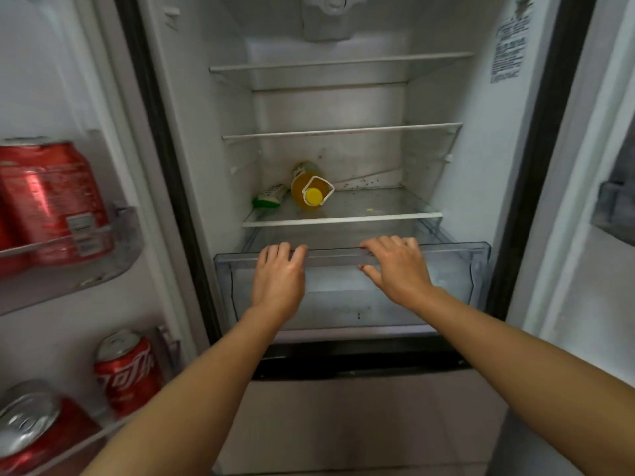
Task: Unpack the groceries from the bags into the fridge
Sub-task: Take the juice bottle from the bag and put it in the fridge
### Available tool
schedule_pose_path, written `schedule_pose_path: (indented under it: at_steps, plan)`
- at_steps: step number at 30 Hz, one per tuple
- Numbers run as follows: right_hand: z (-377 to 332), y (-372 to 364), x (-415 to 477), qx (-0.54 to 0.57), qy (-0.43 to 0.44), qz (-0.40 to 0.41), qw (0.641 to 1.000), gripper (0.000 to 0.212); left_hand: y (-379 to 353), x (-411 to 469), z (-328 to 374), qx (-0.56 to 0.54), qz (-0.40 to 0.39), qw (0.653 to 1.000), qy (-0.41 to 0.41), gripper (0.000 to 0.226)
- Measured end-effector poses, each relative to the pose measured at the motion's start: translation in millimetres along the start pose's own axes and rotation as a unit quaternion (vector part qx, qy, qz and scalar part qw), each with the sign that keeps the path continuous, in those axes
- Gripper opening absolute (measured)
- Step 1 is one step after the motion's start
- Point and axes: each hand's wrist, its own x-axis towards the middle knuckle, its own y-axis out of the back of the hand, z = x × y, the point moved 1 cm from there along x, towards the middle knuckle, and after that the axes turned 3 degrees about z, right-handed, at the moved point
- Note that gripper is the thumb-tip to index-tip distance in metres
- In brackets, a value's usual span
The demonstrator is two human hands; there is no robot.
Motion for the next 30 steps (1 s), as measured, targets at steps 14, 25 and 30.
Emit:
schedule_pose_path:
  at_steps: [14, 25, 30]
  plan:
    - [-39.9, 35.6, -37.5, -0.024, -0.049, -0.095, 0.994, 0.06, 72.4, -84.0, 3.2, -0.051, -0.155, 0.985, 0.046, 0.048]
    - [-268.7, 80.7, -123.6, 0.147, 0.067, -0.099, 0.982, 0.035, 197.6, -319.6, -61.1, -0.039, -0.259, 0.962, 0.075, 0.021]
    - [-407.8, 109.4, -191.0, 0.212, 0.134, -0.092, 0.964, 0.029, 284.4, -462.0, -132.6, 0.022, -0.309, 0.938, 0.156, 0.029]
